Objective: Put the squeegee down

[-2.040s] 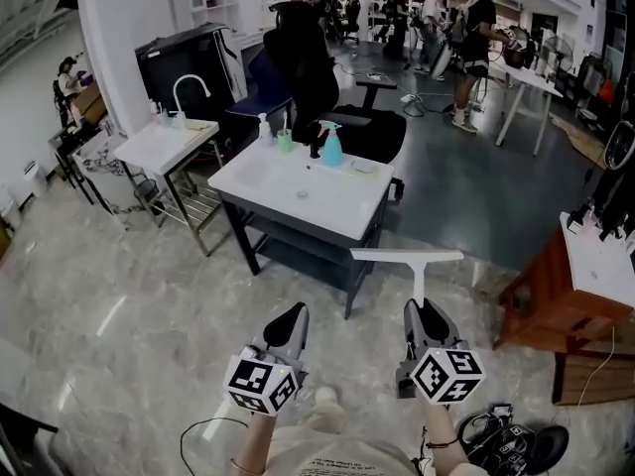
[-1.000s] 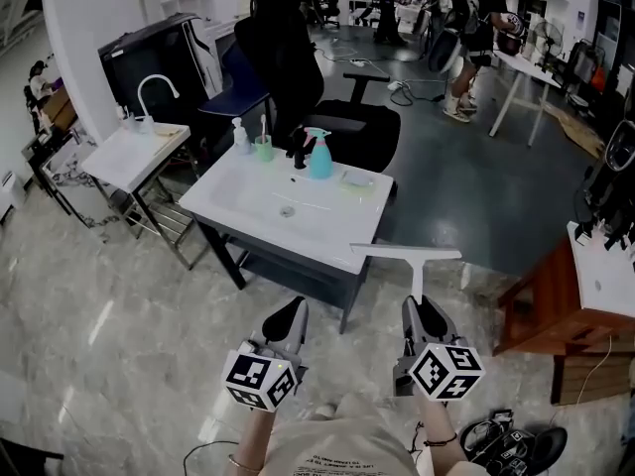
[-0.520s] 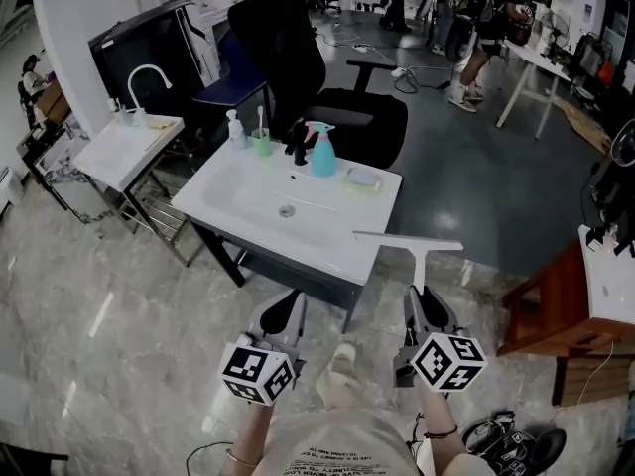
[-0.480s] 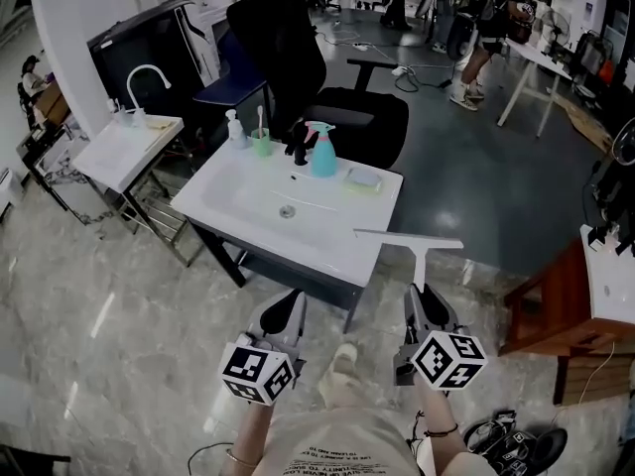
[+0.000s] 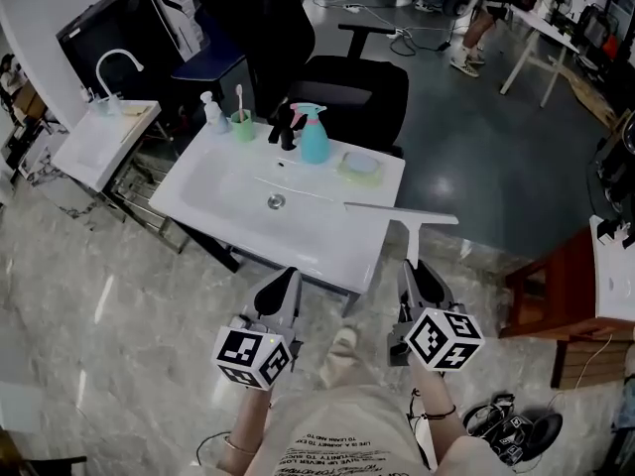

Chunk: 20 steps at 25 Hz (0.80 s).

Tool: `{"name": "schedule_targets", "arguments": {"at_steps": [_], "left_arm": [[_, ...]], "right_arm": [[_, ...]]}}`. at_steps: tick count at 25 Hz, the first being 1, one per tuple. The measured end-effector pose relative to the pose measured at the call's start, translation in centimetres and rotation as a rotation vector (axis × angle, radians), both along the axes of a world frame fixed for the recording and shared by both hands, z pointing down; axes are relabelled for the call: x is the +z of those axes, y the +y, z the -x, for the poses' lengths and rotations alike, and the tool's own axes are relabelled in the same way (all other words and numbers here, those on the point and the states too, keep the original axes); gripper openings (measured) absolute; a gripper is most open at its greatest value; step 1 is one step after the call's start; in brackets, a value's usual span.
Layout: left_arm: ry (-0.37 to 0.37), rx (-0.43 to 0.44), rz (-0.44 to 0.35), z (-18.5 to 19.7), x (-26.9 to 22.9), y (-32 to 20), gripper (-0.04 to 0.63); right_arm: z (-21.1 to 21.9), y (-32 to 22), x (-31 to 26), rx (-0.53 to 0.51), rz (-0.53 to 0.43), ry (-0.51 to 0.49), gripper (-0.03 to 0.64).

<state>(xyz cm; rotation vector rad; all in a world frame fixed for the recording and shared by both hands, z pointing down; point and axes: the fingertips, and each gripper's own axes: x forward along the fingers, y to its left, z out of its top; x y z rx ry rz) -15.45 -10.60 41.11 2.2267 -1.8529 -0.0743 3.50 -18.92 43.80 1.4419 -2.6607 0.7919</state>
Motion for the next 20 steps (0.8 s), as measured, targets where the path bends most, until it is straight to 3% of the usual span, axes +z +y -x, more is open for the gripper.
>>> {"name": "schedule_targets", "arguments": {"at_steps": [20], "left_arm": [[0.055, 0.073, 0.128, 0.7, 4.6, -12.1, 0.023]], "right_arm": [[4.8, -9.8, 4.4, -0.019, 0.107, 0.069, 0.095]]}}
